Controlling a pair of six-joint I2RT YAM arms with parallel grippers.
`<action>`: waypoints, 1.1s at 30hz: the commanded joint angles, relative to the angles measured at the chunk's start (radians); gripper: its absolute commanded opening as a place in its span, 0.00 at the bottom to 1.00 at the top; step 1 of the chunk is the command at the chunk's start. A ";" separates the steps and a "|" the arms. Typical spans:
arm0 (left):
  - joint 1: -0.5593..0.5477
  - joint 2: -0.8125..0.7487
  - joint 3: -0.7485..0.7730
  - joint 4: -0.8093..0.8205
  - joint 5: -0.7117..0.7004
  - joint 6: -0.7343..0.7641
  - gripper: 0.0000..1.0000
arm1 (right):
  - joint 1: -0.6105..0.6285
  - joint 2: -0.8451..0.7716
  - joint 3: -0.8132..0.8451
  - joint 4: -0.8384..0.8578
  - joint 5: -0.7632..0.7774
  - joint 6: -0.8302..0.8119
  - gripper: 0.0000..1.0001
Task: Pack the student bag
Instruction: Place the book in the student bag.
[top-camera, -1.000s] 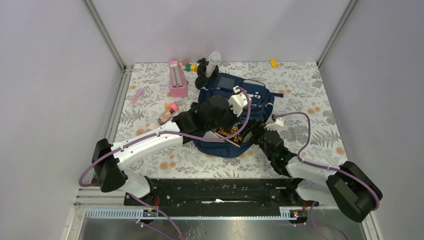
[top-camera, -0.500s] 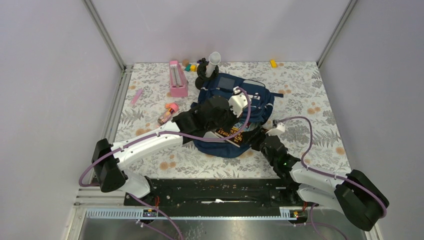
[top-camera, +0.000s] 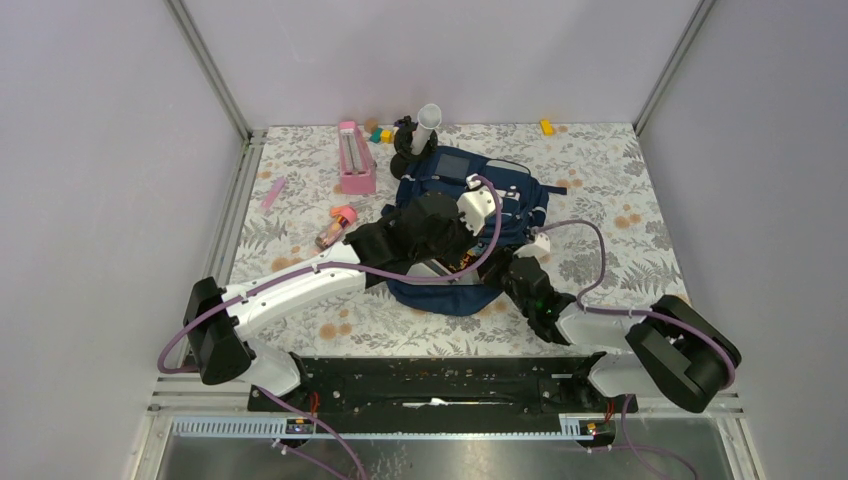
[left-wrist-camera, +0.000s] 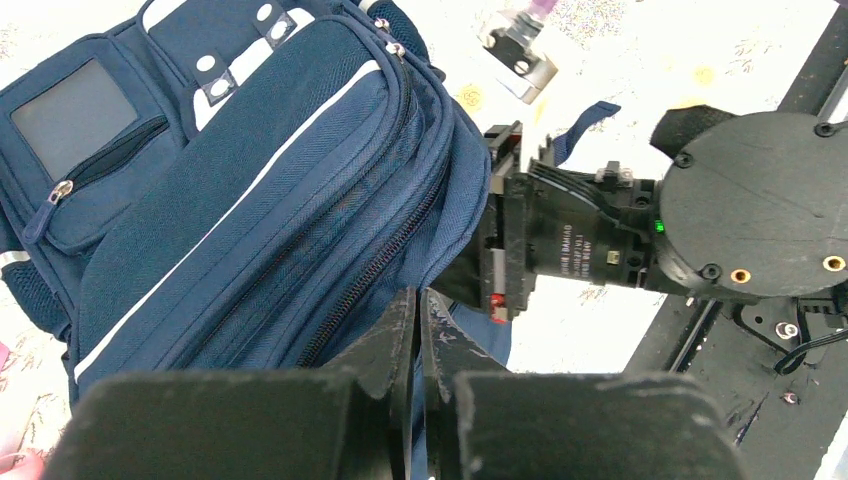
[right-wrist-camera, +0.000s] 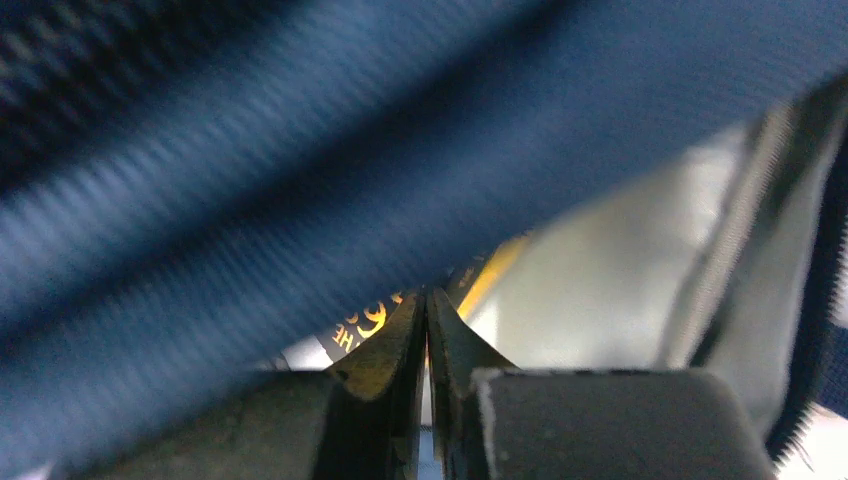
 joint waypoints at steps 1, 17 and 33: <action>-0.015 -0.043 0.039 0.103 0.051 -0.016 0.00 | 0.009 0.067 0.113 0.059 0.064 -0.007 0.08; 0.015 -0.008 0.031 0.093 -0.026 0.002 0.00 | 0.008 -0.162 -0.015 -0.116 0.014 -0.111 0.16; 0.104 -0.090 -0.016 0.019 -0.046 0.037 0.00 | -0.407 -0.531 0.198 -0.964 -0.257 -0.506 0.73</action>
